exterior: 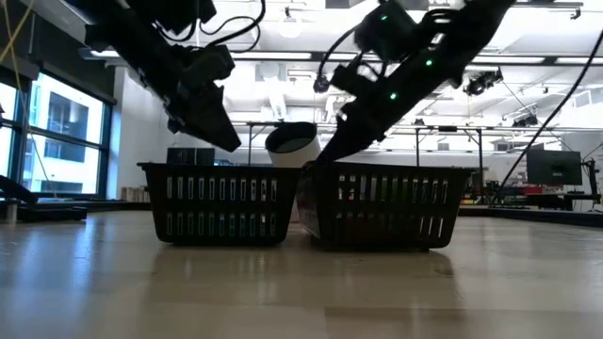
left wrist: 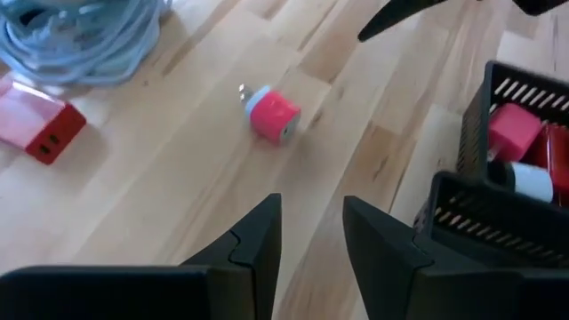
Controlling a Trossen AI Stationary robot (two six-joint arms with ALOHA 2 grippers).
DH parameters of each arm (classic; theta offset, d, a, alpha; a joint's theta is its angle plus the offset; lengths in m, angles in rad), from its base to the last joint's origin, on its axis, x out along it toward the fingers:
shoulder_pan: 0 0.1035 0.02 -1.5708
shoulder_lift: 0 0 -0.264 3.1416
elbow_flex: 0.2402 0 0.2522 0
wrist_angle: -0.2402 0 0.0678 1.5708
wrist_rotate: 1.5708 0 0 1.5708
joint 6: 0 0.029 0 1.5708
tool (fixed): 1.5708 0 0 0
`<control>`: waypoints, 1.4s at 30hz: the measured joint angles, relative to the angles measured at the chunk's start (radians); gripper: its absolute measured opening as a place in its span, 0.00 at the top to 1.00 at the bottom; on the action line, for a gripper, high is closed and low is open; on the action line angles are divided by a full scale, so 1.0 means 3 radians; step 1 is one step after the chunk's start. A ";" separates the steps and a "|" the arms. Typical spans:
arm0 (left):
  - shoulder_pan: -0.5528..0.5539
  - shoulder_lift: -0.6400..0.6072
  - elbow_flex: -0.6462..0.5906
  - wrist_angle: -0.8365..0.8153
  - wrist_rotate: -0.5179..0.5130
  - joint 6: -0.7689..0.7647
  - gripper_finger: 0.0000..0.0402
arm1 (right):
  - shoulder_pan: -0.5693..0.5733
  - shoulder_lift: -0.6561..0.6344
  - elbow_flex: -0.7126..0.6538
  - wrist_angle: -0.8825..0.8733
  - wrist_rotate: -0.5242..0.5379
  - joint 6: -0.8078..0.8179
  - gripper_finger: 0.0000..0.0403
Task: Pick & Place Office items
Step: Put the pink and white charger adapter into the right black bin
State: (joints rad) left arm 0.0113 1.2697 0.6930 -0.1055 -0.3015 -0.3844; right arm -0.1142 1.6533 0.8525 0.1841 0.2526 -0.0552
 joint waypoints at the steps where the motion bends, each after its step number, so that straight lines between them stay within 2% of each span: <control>1: 0.0000 -0.0001 -0.0001 -0.0010 0.0002 -0.0004 0.71 | -0.0016 0.0065 0.0049 -0.0033 -0.0021 -0.0006 0.35; 11: 0.0000 -0.0017 0.0000 0.0182 0.0129 0.0072 0.71 | -0.0189 0.0361 0.0203 0.0100 -0.0420 -0.0008 0.35; 19: 0.0000 -0.0018 0.0000 0.0281 0.0129 0.0073 0.71 | -0.0211 0.0588 0.0203 0.0285 -0.0522 0.0003 0.35; 31: 0.0000 -0.0019 0.0000 0.0368 0.0140 0.0075 0.71 | -0.0210 0.0736 0.0202 0.0554 -0.0553 0.0032 0.35; 42: 0.0000 -0.0019 0.0000 0.0382 0.0140 0.0074 0.71 | -0.0216 0.0736 0.0201 0.0510 -0.0502 0.0028 0.35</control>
State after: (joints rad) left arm 0.0113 1.2640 0.6930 0.0090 -0.2596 -0.3622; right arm -0.1791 1.8740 0.9127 0.3370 0.1020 -0.0467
